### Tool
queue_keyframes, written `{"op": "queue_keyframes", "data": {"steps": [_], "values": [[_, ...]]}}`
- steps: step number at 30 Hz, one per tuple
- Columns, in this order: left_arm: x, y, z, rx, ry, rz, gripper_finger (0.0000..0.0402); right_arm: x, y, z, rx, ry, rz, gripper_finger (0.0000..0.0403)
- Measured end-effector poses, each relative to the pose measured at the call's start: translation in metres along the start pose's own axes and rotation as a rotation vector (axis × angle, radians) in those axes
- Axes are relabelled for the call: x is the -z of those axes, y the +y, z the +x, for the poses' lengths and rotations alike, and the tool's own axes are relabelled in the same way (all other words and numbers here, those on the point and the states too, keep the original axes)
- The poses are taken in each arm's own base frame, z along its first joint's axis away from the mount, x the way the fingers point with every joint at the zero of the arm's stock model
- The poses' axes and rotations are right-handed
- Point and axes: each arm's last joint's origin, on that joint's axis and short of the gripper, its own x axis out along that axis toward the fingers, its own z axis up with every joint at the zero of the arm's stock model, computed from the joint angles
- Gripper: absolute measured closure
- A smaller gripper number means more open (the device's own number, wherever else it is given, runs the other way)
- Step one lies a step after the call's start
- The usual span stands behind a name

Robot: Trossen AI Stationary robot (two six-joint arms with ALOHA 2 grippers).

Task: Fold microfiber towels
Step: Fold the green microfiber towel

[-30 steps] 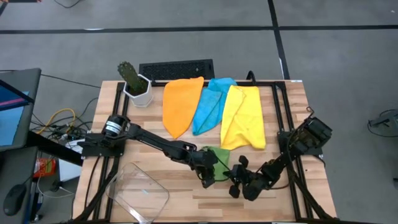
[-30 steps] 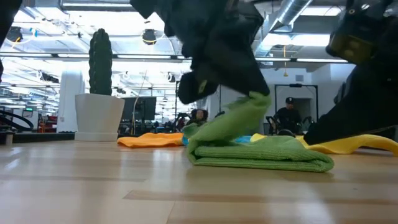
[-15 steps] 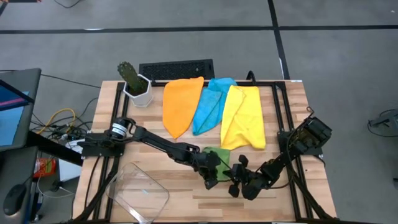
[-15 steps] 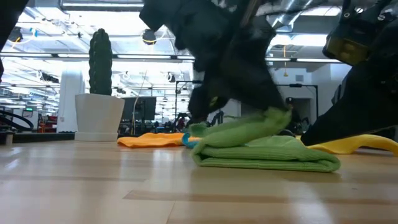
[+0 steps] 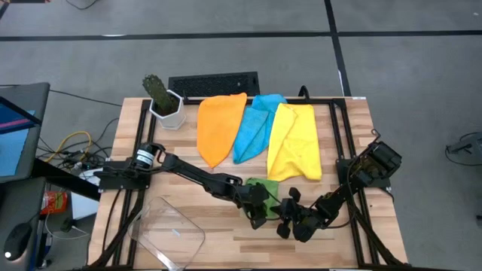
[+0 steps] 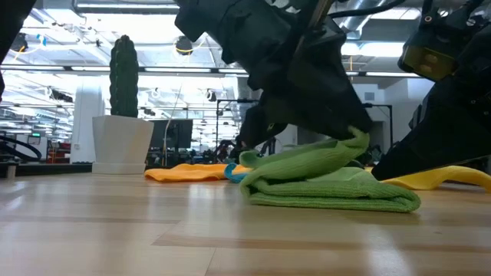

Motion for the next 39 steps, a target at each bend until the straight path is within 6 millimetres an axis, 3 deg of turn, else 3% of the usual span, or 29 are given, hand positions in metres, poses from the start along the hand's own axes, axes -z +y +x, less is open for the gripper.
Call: {"op": "queue_keyframes", "data": {"steps": [9,15,17,20,24,27,29,32,39], "values": [[-0.002,-0.003,0.0,0.033,-0.019,-0.012,0.0257,0.0,0.0,0.0,0.003,0.003,-0.004,0.0378],[-0.011,0.0,-0.007,0.099,0.017,-0.054,0.0229,0.001,-0.001,0.0,0.006,0.008,-0.006,0.0376],[-0.02,0.001,-0.02,0.137,0.049,-0.061,0.0229,0.003,0.0,-0.002,0.001,0.009,-0.01,0.0378],[-0.032,0.001,-0.056,0.12,0.097,-0.024,0.0233,0.004,0.003,-0.006,-0.014,0.01,-0.01,0.0381],[-0.03,-0.001,-0.111,-0.137,0.093,0.095,0.0244,0.001,0.007,-0.016,-0.049,-0.001,0.023,0.038],[-0.016,0.004,-0.139,-0.29,0.128,0.133,0.0254,-0.002,0.009,-0.022,-0.071,-0.009,0.045,0.0378],[-0.002,0.016,-0.14,-0.339,0.181,0.103,0.0265,-0.003,0.009,-0.023,-0.073,-0.01,0.047,0.0379],[0.022,0.036,-0.124,-0.364,0.206,0.057,0.0293,-0.005,0.008,-0.024,-0.068,-0.01,0.046,0.0381],[0.037,0.053,-0.092,-0.314,0.059,0.039,0.0377,-0.006,0.007,-0.022,-0.057,-0.008,0.05,0.0377]]}}
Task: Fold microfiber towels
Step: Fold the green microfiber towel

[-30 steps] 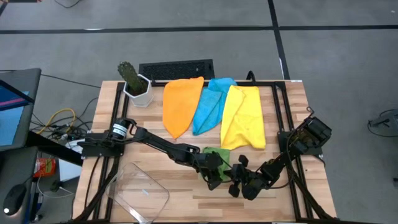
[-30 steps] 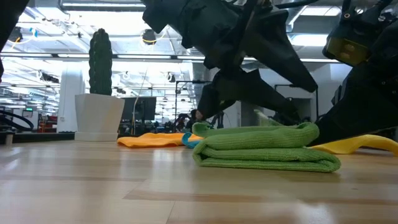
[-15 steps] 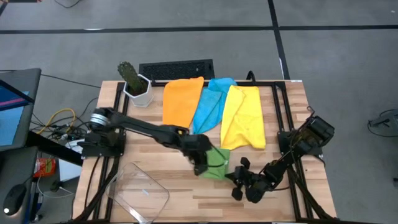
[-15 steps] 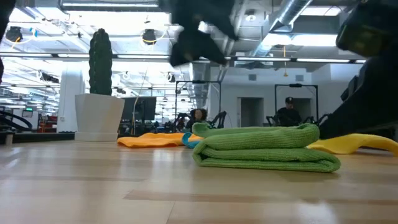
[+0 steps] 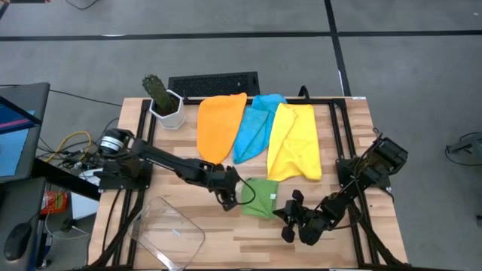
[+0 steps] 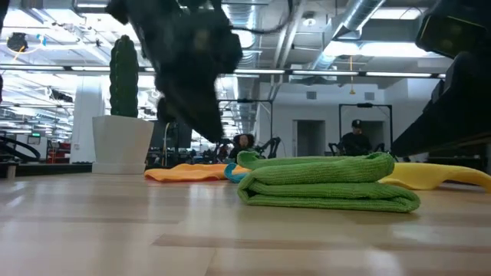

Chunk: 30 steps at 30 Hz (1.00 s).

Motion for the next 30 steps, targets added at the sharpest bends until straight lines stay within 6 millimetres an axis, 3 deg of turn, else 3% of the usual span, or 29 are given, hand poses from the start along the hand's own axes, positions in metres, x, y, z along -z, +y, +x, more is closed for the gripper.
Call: {"op": "queue_keyframes", "data": {"steps": [6,10,16,24,30], "values": [[0.012,0.003,0.027,-0.016,0.078,0.018,0.0395,-0.002,-0.002,0.002,0.017,0.0,-0.004,0.038],[0.004,-0.004,0.033,0.045,0.051,0.001,0.0394,-0.001,-0.003,0.002,0.019,0.003,-0.016,0.0381],[-0.021,-0.02,0.024,0.088,-0.042,0.025,0.0394,0.0,-0.005,0.003,0.036,0.014,-0.042,0.0376],[-0.058,-0.031,0.032,0.162,-0.162,0.041,0.0394,-0.001,-0.006,0.004,0.04,0.013,-0.043,0.038],[-0.074,-0.031,0.058,0.17,-0.177,0.056,0.0394,-0.003,-0.005,0.003,0.037,0.0,-0.039,0.0377]]}}
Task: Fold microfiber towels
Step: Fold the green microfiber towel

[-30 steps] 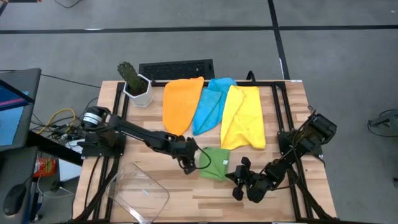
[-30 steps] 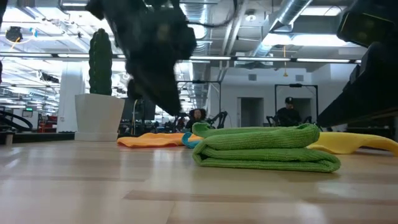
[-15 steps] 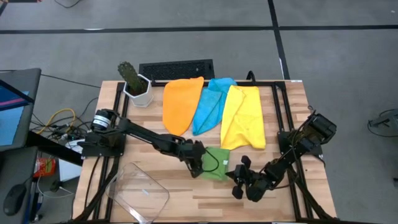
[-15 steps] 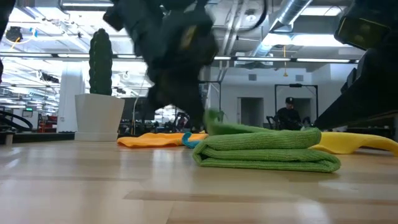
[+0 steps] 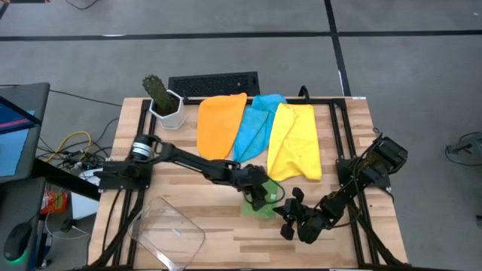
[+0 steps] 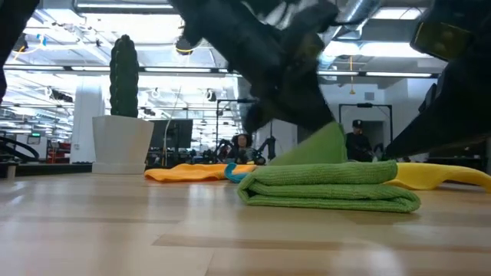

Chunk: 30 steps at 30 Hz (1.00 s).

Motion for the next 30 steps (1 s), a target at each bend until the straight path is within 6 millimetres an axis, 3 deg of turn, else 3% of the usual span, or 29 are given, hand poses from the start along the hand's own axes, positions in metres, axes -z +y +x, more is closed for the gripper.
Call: {"op": "queue_keyframes", "data": {"steps": [2,5,10,14,17,20,26,30], "values": [[-0.006,-0.001,0.006,0.021,0.009,0.001,0.0394,-0.002,0.0,-0.001,0.002,-0.014,-0.004,0.0377],[-0.014,-0.006,0.0,-0.012,0.03,0.04,0.04,-0.009,0.004,-0.001,-0.024,-0.064,-0.013,0.0378],[-0.053,-0.021,-0.046,-0.08,-0.039,0.13,0.04,-0.029,0.003,0.008,-0.037,-0.156,-0.083,0.0376],[-0.063,-0.024,-0.072,-0.149,-0.018,0.166,0.0401,-0.048,-0.008,0.026,-0.079,-0.145,-0.139,0.038],[-0.059,-0.027,-0.083,-0.166,0.02,0.184,0.0401,-0.054,-0.025,0.039,-0.02,-0.102,-0.123,0.0386],[-0.042,-0.029,-0.078,-0.176,0.071,0.171,0.0401,-0.046,-0.033,0.041,0.006,-0.06,-0.078,0.0389],[-0.002,-0.033,-0.053,-0.133,0.079,0.127,0.0401,-0.017,-0.024,0.024,0.004,0.065,-0.084,0.0386],[0.014,-0.029,-0.043,-0.115,0.058,0.096,0.0401,-0.012,-0.018,0.007,0.029,0.028,-0.074,0.0389]]}}
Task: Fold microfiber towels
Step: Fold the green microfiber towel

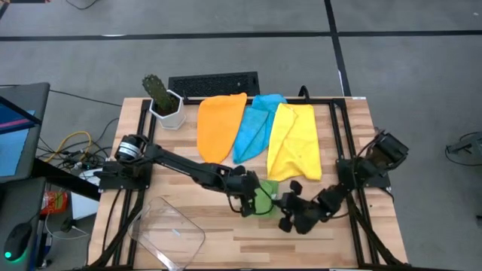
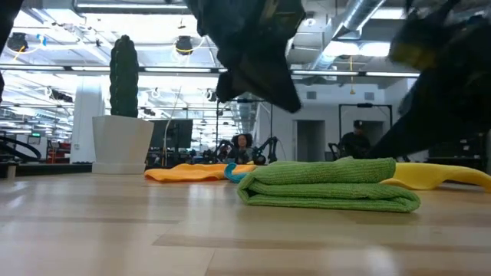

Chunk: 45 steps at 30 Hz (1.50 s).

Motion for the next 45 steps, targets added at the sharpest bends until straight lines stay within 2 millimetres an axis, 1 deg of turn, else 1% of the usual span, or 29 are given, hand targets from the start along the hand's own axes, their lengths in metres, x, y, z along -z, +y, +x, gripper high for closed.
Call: {"op": "queue_keyframes", "data": {"steps": [3,5,7,9,13,17,19,22,24,26,28,30,32,34,37,40,43,45], "values": [[0.012,0.005,0.008,0.011,-0.018,-0.009,0.0401,-0.003,0.004,-0.009,-0.027,-0.028,0.018,0.0388],[0.021,0.01,0.013,0.005,-0.013,-0.046,0.0401,-0.011,0.009,-0.012,-0.051,-0.081,0.018,0.0385],[0.028,0.013,0.017,0.002,-0.027,-0.08,0.0402,-0.02,0.015,-0.011,-0.079,-0.131,-0.016,0.0383],[0.033,0.016,0.02,0.008,-0.041,-0.09,0.0401,-0.025,0.018,-0.003,-0.104,-0.157,-0.019,0.0384],[0.042,0.018,0.024,0.041,-0.081,-0.113,0.0401,-0.013,0.019,0.019,-0.123,-0.114,0.013,0.0388],[0.05,0.021,0.027,0.046,-0.084,-0.135,0.0401,0.015,0.023,0.027,-0.11,-0.032,0.08,0.0386],[0.052,0.022,0.028,0.041,-0.076,-0.138,0.0401,0.024,0.025,0.025,-0.107,-0.012,0.107,0.0385],[0.052,0.022,0.028,0.045,-0.081,-0.132,0.0401,0.03,0.028,0.019,-0.104,0.006,0.128,0.0386],[0.051,0.021,0.028,0.047,-0.086,-0.13,0.0401,0.029,0.028,0.015,-0.097,-0.008,0.127,0.0388],[0.05,0.021,0.028,0.037,-0.103,-0.131,0.0401,0.02,0.029,0.009,-0.096,-0.057,0.127,0.0388],[0.05,0.021,0.028,0.021,-0.117,-0.132,0.0401,0.007,0.026,0.002,-0.057,-0.134,0.124,0.0386],[0.05,0.022,0.028,0.014,-0.122,-0.128,0.0401,-0.005,0.02,0.0,0.028,-0.212,0.098,0.0384],[0.049,0.022,0.028,0.004,-0.131,-0.122,0.0401,-0.014,0.01,0.003,0.103,-0.244,0.077,0.0384],[0.049,0.022,0.027,-0.007,-0.137,-0.113,0.0401,-0.017,-0.002,0.012,0.144,-0.225,0.068,0.0387],[0.05,0.021,0.028,-0.011,-0.141,-0.111,0.0401,-0.011,-0.015,0.028,0.168,-0.163,0.07,0.0389],[0.056,0.022,0.039,-0.004,-0.133,-0.113,0.0401,0.007,-0.024,0.038,0.181,-0.098,0.122,0.0387],[0.062,0.022,0.056,0.039,-0.125,-0.135,0.0401,0.024,-0.028,0.041,0.183,-0.062,0.179,0.0386],[0.066,0.023,0.062,0.051,-0.104,-0.147,0.0401,0.025,-0.027,0.039,0.177,-0.06,0.183,0.0387]]}}
